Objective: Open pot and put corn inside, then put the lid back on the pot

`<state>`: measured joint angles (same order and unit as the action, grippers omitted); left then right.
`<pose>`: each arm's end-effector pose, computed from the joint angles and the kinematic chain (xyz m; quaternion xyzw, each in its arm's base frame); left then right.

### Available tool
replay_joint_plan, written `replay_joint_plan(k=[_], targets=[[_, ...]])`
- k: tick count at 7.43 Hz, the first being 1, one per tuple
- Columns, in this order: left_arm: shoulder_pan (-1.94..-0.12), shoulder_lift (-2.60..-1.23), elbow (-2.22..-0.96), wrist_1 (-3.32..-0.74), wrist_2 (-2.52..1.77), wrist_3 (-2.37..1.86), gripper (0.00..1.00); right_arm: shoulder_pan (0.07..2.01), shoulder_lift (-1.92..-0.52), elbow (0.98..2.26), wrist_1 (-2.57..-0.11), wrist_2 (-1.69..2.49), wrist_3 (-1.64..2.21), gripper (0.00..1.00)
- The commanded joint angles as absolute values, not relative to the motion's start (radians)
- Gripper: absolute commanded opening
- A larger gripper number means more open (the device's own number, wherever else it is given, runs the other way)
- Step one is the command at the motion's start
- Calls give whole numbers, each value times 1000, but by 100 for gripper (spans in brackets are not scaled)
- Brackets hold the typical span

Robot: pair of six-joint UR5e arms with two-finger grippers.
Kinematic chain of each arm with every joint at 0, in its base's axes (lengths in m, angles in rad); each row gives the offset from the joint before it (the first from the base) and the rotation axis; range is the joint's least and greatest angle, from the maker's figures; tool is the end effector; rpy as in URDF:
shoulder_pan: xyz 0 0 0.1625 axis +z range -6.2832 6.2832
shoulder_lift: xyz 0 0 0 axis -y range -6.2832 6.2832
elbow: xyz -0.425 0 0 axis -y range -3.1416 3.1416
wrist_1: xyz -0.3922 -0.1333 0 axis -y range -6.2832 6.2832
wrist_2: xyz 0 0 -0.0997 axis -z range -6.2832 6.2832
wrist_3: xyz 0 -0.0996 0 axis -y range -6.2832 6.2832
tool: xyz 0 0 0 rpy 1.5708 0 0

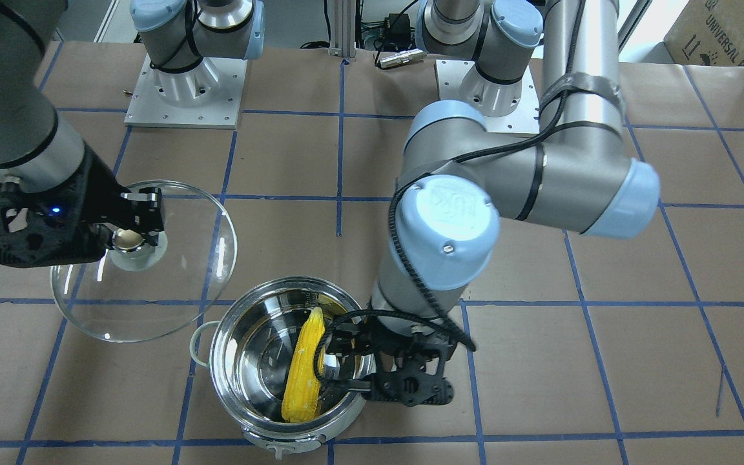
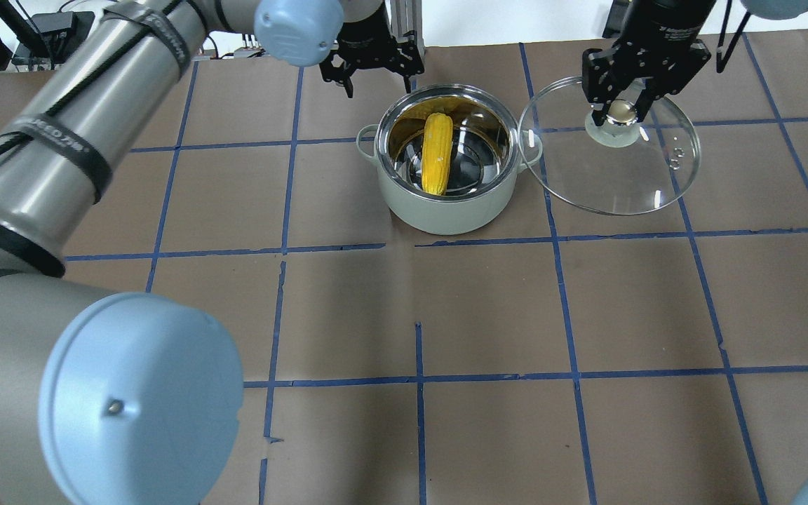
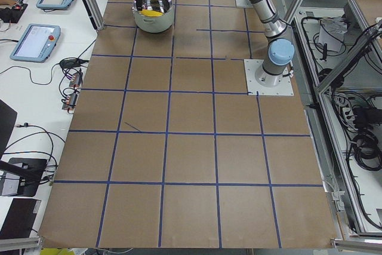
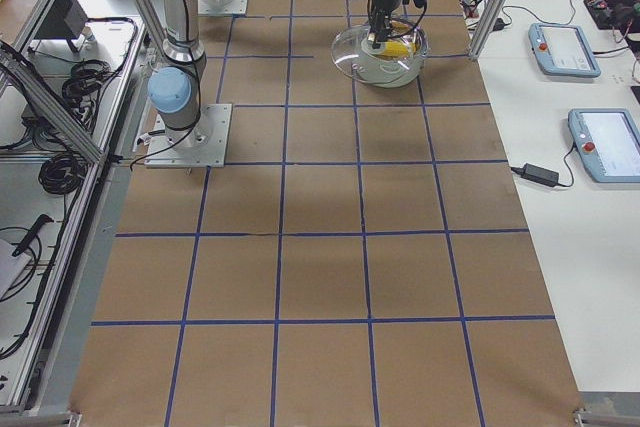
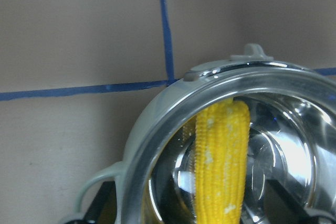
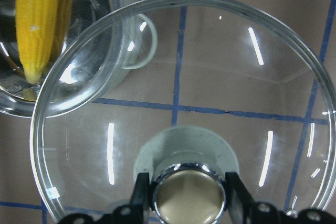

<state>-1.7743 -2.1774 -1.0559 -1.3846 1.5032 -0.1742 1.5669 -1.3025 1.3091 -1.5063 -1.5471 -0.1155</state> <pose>-0.2870 -0.6979 0.3862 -0.0162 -0.9982 0.0400 0.0420 0.1333 -0.5978 0.4633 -0.0553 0.9978 0.0348 0.0139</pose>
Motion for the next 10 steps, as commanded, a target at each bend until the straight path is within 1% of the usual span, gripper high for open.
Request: replay_joint_plan(k=[1,3,5,6,7,8,10], targets=[[-1686,-1998,-1248,-1401,1503,-120,100,1716,-1202,1176,-1513,-1564,19,36],[-1622,-1822,-1440,-1402,1506,-64,100,1796,-1035,1030,-1505,-1551,57,36],[-1571,-1677,-1556,-1448,1566,22,100,1824,-933,932,-1500,-1552,58,36],[-1563,-1625,-1566,-1481,1569,25,100,1825,-905,919,-1500,-1551,57,36],[-1566,-1599,-1549,-1530,1610,26,100,1825,-893,919,-1503,-1546,57,36],[-1580,-1600,-1546,-1542,1630,20,100,1825,-878,919,-1508,-1546,57,36],[-1583,-1565,-1594,-1531,1612,28,100,1824,-868,902,-1509,-1546,57,36]])
